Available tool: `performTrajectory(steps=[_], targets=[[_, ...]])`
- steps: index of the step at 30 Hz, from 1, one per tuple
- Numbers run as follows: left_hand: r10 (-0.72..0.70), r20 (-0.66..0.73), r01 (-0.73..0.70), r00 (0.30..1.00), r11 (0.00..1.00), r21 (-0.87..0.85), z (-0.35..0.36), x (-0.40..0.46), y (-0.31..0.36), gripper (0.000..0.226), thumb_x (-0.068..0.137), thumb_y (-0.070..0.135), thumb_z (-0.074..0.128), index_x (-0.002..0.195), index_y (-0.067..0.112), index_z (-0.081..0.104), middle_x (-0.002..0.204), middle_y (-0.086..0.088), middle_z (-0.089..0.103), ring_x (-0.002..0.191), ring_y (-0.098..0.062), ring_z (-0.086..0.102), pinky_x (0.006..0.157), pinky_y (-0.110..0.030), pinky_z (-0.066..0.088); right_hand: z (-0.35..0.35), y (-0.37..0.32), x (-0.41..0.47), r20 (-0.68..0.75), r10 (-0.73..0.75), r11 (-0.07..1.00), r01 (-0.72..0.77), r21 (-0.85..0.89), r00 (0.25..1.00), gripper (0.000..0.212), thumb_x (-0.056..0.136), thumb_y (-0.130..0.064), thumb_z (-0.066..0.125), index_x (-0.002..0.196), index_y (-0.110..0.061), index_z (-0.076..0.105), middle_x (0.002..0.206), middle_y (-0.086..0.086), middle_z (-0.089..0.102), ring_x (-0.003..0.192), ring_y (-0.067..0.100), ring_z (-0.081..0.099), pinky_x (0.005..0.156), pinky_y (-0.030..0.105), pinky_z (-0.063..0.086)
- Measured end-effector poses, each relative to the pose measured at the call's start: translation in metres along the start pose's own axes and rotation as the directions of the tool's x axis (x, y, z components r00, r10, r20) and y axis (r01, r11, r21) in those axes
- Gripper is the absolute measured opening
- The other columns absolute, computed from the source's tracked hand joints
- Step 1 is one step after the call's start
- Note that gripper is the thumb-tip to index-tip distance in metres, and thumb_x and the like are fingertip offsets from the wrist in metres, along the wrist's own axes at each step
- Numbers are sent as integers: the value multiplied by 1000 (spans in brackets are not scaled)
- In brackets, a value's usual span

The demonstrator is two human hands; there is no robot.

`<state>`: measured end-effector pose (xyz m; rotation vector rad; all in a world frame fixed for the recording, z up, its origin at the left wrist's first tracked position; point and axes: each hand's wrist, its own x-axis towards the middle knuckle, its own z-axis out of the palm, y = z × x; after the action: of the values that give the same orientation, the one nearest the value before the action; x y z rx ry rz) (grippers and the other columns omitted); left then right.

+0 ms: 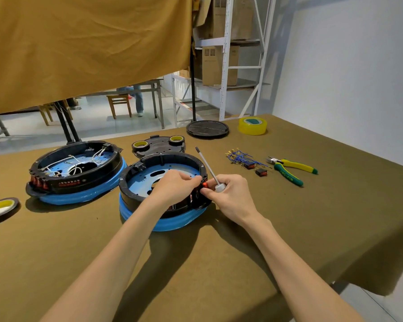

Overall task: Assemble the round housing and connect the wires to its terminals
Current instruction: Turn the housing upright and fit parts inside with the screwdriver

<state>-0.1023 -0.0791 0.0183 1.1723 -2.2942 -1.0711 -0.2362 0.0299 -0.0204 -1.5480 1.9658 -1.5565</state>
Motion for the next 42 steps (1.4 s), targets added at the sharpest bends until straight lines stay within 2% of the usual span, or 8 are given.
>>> performTrajectory(steps=[9,16,21,27,32,35,39,42], targets=[[7,23,-6,1000,999,-38,-1,1,-1,39,100,49,59,86,19,80,91,-16,75,79,-19,63,71,-33,48,1,3,-2,-30,-7,1000,6,-24,1000,7,86,-15,81,92,-17,80,82,-8,74,82,6,70,71,20,60],[12,11,-11,1000,999,-38,-1,3,-5,44,99,50,59,88,13,82,91,-20,74,74,-19,60,69,-34,47,1,-1,-4,-17,-27,999,26,-44,999,12,86,-14,81,96,-20,78,84,-15,71,84,-5,67,68,10,53],[26,8,-25,1000,1000,-14,-1,5,-8,52,100,51,57,91,4,79,66,-9,58,61,-17,51,59,-30,41,1,-3,-6,-20,-36,998,35,-59,999,10,87,-14,80,95,-19,76,82,-16,69,83,-7,66,66,9,52],[57,-28,-57,998,998,18,4,6,-12,56,101,50,55,61,14,67,40,8,38,35,-6,32,51,-31,33,7,-1,-10,-53,-97,983,87,-159,994,12,90,-18,77,102,-16,75,89,-7,72,83,-2,66,69,13,55],[91,-65,-88,994,995,47,7,8,-15,55,101,52,54,76,8,76,47,3,44,41,-10,38,55,-32,37,4,-2,-7,-55,-38,992,30,-126,998,7,87,-19,80,93,-18,77,83,-9,72,80,2,67,69,18,58],[91,-42,-88,995,994,66,7,10,-14,53,100,54,54,69,17,76,46,4,46,41,-8,40,54,-31,38,0,-3,-4,-11,9,995,-10,-98,1000,7,87,-20,81,92,-17,78,83,-7,72,76,5,67,65,17,56],[94,-30,-89,995,986,139,9,10,-11,50,88,74,56,73,31,77,62,7,68,59,-9,61,57,-31,48,-2,-3,-2,16,8,999,-8,-37,1000,4,87,-18,80,88,-20,78,81,-8,72,80,4,68,70,17,57],[142,-41,-134,989,976,170,6,8,-12,36,88,71,60,74,41,73,68,12,71,72,-7,67,61,-30,55,-3,-4,-1,26,31,997,-29,-70,999,9,86,-19,81,94,-21,79,86,-9,72,86,4,67,76,22,59]])
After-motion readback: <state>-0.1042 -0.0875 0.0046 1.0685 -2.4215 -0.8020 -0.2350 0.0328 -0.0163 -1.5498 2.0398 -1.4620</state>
